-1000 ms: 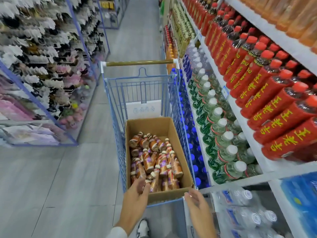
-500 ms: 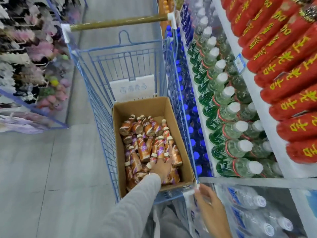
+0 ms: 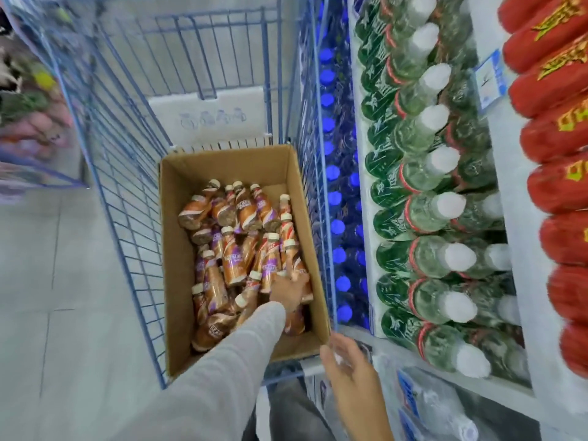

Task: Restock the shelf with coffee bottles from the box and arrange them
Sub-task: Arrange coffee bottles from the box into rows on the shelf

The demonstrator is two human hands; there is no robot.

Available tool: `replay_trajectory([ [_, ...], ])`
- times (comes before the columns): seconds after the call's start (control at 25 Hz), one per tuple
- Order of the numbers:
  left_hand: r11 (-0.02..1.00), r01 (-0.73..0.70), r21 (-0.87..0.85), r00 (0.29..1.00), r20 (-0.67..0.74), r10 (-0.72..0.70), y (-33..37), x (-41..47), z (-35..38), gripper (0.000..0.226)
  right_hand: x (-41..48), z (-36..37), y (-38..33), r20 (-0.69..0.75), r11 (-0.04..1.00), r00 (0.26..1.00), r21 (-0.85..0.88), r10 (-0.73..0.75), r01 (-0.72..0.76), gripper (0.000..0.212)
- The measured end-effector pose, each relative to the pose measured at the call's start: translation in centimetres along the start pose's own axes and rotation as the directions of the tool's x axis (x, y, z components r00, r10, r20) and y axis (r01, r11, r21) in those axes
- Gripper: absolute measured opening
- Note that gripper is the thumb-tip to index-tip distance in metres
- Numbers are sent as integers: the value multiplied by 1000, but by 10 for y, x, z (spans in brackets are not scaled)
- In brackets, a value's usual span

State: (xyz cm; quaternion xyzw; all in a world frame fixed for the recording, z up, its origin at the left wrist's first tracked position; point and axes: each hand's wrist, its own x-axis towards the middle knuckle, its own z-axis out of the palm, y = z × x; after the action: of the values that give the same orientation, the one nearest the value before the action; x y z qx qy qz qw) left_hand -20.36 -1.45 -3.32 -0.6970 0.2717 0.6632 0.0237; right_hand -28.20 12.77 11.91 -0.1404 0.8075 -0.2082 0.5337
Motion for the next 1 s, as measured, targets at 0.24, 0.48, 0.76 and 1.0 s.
replay_trajectory([
  [0.24,937,-38,-346,996,60,63,-6,-61,-84,55,29,20,-86,167,977,972,-107,-166,185,25],
  [0.48,817,-132,-561,973,-233,-3,-40,-118,-162,35,119,128,-185,373,975,918,-112,-136,190,35],
  [0.76,695,-278,-663,901,-431,-51,-48,-164,-196,12,201,263,-223,442,983,884,20,154,-181,56],
  [1.0,688,-311,-655,895,-445,-19,-56,-168,-195,47,232,300,-215,433,951,887,172,161,-256,67],
])
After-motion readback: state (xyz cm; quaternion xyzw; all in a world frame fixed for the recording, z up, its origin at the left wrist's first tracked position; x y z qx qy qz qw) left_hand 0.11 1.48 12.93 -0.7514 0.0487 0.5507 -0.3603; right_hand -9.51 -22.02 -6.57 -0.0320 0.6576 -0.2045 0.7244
